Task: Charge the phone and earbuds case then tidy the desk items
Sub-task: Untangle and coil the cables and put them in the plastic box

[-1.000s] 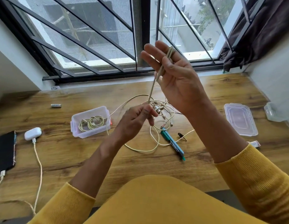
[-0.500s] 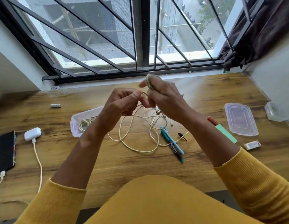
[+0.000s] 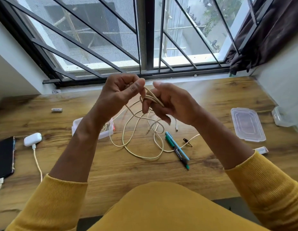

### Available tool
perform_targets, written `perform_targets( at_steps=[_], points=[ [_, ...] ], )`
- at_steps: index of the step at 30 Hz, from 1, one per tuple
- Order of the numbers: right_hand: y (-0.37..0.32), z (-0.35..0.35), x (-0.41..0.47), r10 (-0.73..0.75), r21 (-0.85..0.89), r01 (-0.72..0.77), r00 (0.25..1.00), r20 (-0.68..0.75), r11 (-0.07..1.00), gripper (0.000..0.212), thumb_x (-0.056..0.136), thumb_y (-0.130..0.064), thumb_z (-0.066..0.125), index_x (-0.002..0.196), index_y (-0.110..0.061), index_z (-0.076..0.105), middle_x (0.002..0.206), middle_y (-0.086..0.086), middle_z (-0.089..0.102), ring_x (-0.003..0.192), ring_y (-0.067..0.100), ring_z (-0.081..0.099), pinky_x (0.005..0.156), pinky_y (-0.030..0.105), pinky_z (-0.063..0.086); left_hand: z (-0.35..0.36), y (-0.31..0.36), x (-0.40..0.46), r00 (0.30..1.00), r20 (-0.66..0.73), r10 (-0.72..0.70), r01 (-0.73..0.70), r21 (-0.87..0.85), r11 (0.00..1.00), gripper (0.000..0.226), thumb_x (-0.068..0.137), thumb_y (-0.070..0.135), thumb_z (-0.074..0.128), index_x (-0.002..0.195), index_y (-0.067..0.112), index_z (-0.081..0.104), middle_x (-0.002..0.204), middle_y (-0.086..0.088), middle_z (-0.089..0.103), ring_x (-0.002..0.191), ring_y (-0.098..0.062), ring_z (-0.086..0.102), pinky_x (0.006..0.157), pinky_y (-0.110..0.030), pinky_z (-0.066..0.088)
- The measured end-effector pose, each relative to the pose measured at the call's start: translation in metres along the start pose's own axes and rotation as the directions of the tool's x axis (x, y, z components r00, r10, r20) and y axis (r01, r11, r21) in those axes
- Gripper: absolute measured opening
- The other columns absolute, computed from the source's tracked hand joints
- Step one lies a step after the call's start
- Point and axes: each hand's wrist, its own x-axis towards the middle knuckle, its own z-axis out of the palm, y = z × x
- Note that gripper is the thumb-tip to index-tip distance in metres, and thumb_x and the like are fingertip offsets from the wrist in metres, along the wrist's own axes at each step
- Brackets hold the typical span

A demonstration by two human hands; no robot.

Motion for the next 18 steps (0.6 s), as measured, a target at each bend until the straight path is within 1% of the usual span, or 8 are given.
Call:
perform_targets(
  at_steps=[2, 5, 7, 9, 11, 13, 16, 18],
  points=[
    [-0.004, 0.0, -0.001, -0.02, 0.057, 0.015, 0.997, 0.076, 0.998, 0.046, 0.109, -0.021, 0.034, 0.102, 0.012, 0.065, 0.046, -0.002, 0.033, 0.037, 0.023, 0.028, 0.042, 0.027, 0.034, -0.002, -0.001, 0.002, 0.999, -0.001, 0.032, -0.032, 0.035, 0.999, 0.026, 0.106, 0.017, 0.059, 0.083, 0.012, 0.069, 0.058, -0.009, 0.046, 0.051, -0.01, 0.038, 0.051, -0.015, 0.034],
    [-0.01, 0.0, -0.003, -0.053, 0.163, 0.035, 0.992, 0.111, 0.986, 0.032, 0.108, -0.011, 0.035, 0.103, 0.006, 0.062, 0.049, -0.004, 0.039, 0.037, 0.013, 0.033, 0.039, 0.026, 0.03, -0.004, -0.009, 0.002, 1.0, -0.013, 0.006, -0.006, -0.017, 1.0, 0.044, 0.103, 0.043, 0.064, 0.076, 0.008, 0.061, 0.06, -0.009, 0.047, 0.053, -0.018, 0.043, 0.05, -0.023, 0.038],
    [-0.013, -0.002, -0.003, -0.1, 0.248, 0.078, 0.992, 0.081, 0.966, 0.031, 0.108, -0.01, 0.032, 0.099, 0.001, 0.059, 0.054, 0.0, 0.05, 0.042, 0.014, 0.047, 0.043, 0.028, 0.041, -0.003, -0.017, -0.001, 0.999, -0.007, -0.042, 0.042, -0.074, 0.996, 0.056, 0.101, 0.055, 0.059, 0.075, 0.006, 0.055, 0.065, -0.014, 0.045, 0.059, -0.025, 0.047, 0.057, -0.027, 0.048],
    [-0.015, -0.005, 0.0, -0.171, 0.323, 0.15, 0.985, 0.038, 0.934, 0.028, 0.109, -0.014, 0.033, 0.1, -0.001, 0.056, 0.067, 0.007, 0.064, 0.058, 0.019, 0.064, 0.06, 0.035, 0.054, 0.001, -0.026, -0.007, 0.993, -0.013, -0.114, 0.111, -0.134, 0.985, 0.052, 0.108, 0.049, 0.051, 0.073, 0.012, 0.051, 0.069, -0.018, 0.042, 0.065, -0.027, 0.051, 0.069, -0.027, 0.054],
    [-0.017, -0.009, 0.003, -0.234, 0.373, 0.227, 0.972, -0.026, 0.9, 0.027, 0.109, -0.017, 0.034, 0.104, -0.001, 0.054, 0.079, 0.009, 0.07, 0.073, 0.024, 0.07, 0.074, 0.04, 0.057, 0.005, -0.037, -0.013, 0.98, -0.013, -0.196, 0.191, -0.186, 0.964, 0.043, 0.111, 0.036, 0.043, 0.078, 0.011, 0.053, 0.073, -0.012, 0.047, 0.068, -0.024, 0.055, 0.074, -0.031, 0.058],
    [-0.017, -0.013, 0.005, -0.26, 0.401, 0.286, 0.958, -0.117, 0.87, 0.031, 0.112, -0.015, 0.026, 0.108, -0.001, 0.053, 0.081, 0.008, 0.07, 0.079, 0.025, 0.07, 0.082, 0.041, 0.058, 0.009, -0.046, -0.017, 0.971, -0.001, -0.241, 0.237, -0.191, 0.953, 0.036, 0.11, 0.031, 0.042, 0.087, 0.009, 0.059, 0.074, -0.006, 0.047, 0.066, -0.02, 0.053, 0.067, -0.033, 0.058],
    [-0.014, -0.016, 0.009, -0.254, 0.415, 0.336, 0.936, -0.242, 0.845, 0.039, 0.115, -0.015, 0.018, 0.118, 0.001, 0.053, 0.073, 0.003, 0.064, 0.082, 0.024, 0.07, 0.088, 0.04, 0.057, 0.018, -0.054, -0.02, 0.969, 0.017, -0.245, 0.245, -0.136, 0.96, 0.034, 0.113, 0.023, 0.043, 0.094, 0.006, 0.066, 0.071, -0.002, 0.049, 0.06, -0.016, 0.049, 0.053, -0.028, 0.052],
    [-0.012, -0.017, 0.01, -0.242, 0.423, 0.358, 0.922, -0.303, 0.832, 0.038, 0.115, -0.016, 0.021, 0.126, 0.004, 0.052, 0.073, 0.002, 0.063, 0.088, 0.026, 0.071, 0.096, 0.041, 0.055, 0.027, -0.056, -0.022, 0.97, 0.051, -0.238, 0.242, -0.118, 0.963, 0.034, 0.11, 0.022, 0.045, 0.094, 0.004, 0.069, 0.069, -0.003, 0.054, 0.061, -0.016, 0.056, 0.059, -0.033, 0.056]
  ],
)
